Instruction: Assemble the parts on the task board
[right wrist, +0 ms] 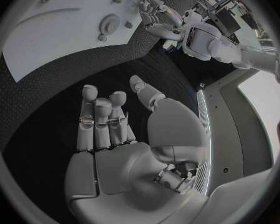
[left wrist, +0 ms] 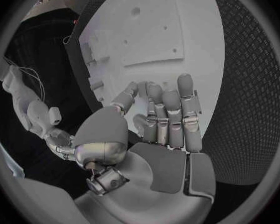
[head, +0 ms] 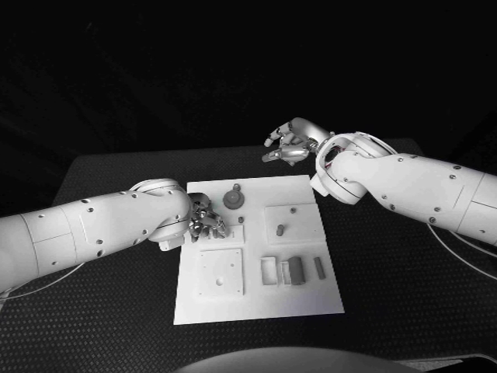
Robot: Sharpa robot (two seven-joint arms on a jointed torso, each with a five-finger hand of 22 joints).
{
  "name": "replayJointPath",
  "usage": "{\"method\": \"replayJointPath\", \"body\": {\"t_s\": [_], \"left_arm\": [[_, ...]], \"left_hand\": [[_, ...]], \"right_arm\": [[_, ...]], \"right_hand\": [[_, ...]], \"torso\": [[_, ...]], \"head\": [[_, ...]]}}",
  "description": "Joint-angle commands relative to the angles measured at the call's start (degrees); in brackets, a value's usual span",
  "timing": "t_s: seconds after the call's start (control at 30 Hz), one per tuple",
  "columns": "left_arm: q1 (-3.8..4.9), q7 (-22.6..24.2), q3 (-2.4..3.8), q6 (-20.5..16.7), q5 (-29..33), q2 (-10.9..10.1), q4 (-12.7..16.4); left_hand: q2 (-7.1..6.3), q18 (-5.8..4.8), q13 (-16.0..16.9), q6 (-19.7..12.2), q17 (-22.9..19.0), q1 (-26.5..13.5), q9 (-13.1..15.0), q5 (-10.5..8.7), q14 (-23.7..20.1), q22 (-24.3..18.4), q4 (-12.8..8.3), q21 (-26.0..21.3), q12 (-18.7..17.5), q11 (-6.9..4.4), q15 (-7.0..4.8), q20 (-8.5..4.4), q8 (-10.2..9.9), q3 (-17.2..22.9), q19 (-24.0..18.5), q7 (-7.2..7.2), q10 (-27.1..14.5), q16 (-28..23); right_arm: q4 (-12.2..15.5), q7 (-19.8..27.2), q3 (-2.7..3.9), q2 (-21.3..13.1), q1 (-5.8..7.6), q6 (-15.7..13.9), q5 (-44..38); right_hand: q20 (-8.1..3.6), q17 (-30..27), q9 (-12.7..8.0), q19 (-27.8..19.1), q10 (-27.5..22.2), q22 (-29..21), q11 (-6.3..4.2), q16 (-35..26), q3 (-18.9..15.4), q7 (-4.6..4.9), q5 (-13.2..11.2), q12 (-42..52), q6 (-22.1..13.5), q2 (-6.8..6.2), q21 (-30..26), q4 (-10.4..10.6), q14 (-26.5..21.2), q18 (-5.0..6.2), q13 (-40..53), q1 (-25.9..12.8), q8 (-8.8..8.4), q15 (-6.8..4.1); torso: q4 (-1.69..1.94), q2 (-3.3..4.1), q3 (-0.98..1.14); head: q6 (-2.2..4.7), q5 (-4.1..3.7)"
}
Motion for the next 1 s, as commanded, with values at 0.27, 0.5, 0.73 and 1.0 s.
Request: {"method": "replayJointPath", "body": {"t_s": [0.27,0.5,0.73,1.0], "left_arm": [[-0.01,0.28,0.01,-1.03,0.44,0.14,0.03],[-0.06,0.47,0.03,-1.27,0.44,0.04,0.08],[-0.08,0.63,0.03,-1.29,0.44,0.09,0.15],[-0.13,0.89,0.05,-1.69,0.6,-0.08,0.21]], "left_hand": [[-1.12,-0.81,0.1,0.23,-0.42,-1.62,0.09,-0.1,0.05,-0.08,1.06,-0.43,0.0,0.2,-0.39,-0.29,-0.5,-0.24,0.09,0.15,0.2,0.58],[-1.73,-0.8,0.15,0.26,-0.79,-3.05,0.19,-0.1,-0.04,-0.07,1.2,-0.58,-0.04,0.17,-0.43,-0.36,-0.65,-1.45,0.02,0.12,0.17,0.84],[-2.25,-0.79,0.17,0.3,-1.06,-4.06,0.26,-0.09,-0.1,-0.1,1.04,-0.7,-0.08,0.12,-0.49,-0.44,-0.75,-2.44,0.0,0.07,0.17,0.99],[-2.36,-0.79,0.19,0.34,-1.2,-4.46,0.29,-0.09,-0.12,-0.13,1.06,-0.76,-0.1,0.09,-0.52,-0.5,-0.8,-2.71,0.03,0.04,0.19,1.06]], "right_arm": [[-0.07,0.37,0.03,0.14,0.0,0.85,0.13],[-0.2,0.44,0.03,0.18,0.0,0.93,0.13],[-0.23,0.46,0.03,0.21,0.0,0.97,0.13],[-0.24,0.44,0.03,0.21,0.0,0.94,0.13]], "right_hand": [[0.31,-0.08,-0.06,-0.06,-0.05,0.6,0.36,0.38,-0.07,0.3,0.36,0.29,-0.05,-0.09,-0.29,0.12,-0.07,0.86,-0.08,-0.61,0.27,0.05],[0.3,-0.1,-0.07,-0.07,-0.06,0.61,0.37,0.39,-0.09,0.31,0.36,0.29,-0.1,-0.22,-0.3,0.13,-0.08,0.86,-0.1,-0.66,0.24,0.05],[0.3,-0.11,-0.07,-0.07,-0.06,0.61,0.37,0.39,-0.09,0.31,0.36,0.3,-0.12,-0.26,-0.31,0.15,-0.09,0.86,-0.11,-0.69,0.24,0.05],[0.29,-0.12,-0.08,-0.07,-0.06,0.61,0.37,0.4,-0.07,0.31,0.36,0.31,-0.13,-0.26,-0.32,0.17,-0.09,0.86,-0.12,-0.69,0.23,0.05]], "torso": [[0.01,0.0,0.0],[-0.04,0.01,0.0],[-0.05,0.01,0.0],[-0.03,0.01,0.04]], "head": [[0.03,0.04],[0.07,0.0],[0.04,-0.06],[0.07,-0.07]]}}
